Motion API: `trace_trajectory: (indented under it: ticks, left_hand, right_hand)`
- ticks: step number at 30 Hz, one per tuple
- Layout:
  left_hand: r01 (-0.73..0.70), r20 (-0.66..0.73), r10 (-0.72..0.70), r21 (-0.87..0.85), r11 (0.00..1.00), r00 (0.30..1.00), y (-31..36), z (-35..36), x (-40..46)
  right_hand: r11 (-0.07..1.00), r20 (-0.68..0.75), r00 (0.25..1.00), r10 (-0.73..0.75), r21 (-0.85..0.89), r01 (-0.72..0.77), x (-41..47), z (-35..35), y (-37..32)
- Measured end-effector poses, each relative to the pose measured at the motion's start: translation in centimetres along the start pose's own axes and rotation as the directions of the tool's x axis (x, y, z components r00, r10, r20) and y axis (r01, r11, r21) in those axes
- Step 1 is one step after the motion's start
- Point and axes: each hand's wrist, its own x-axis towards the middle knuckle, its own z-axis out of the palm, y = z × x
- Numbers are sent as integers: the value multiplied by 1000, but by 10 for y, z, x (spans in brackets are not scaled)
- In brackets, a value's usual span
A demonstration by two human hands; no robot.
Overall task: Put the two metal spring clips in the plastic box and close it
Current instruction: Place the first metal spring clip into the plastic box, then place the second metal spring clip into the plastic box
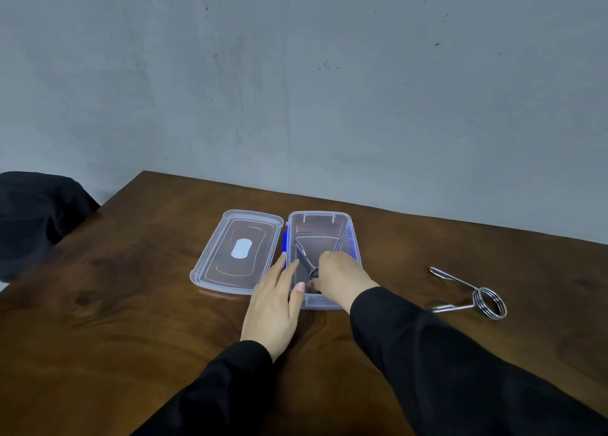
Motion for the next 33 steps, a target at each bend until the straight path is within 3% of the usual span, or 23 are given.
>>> trace_trajectory:
  ticks: [2,4,8,12,15,20,22,27,33]
  left_hand:
    - [-6,3,6,1,1000,1000,1,-1,-1]
    - [-8,2,8,-3,1000,1000,3,-2,-2]
    - [-9,-9,8,-39,999,1000,3,-2,-3]
    - [41,-157,-56,-93,995,986,17,-4,-1]
    - [-63,-228,49,-52,997,972,49,-7,5]
    - [-407,-145,412,64,911,900,107,6,3]
    - [-484,-87,494,112,868,865,119,20,1]
    - [-432,-52,446,172,885,893,127,41,2]
    - [-469,46,475,275,840,879,117,47,0]
  right_hand:
    - [999,-61,998,-29,14,30,-9,-5,1]
    - [997,-208,975,-75,6,77,-20,-14,2]
    - [988,-486,864,-129,7,152,-40,-30,26]
    - [998,-537,844,16,58,18,-54,-37,79]
    - [986,-541,825,162,128,-109,-63,-37,119]
    - [872,-439,766,470,368,-324,-83,-35,163]
    - [814,-372,739,561,410,-411,-91,-31,174]
    - [633,-112,684,721,508,-584,-104,-15,193]
    - [521,-35,660,750,646,-558,-101,-19,191]
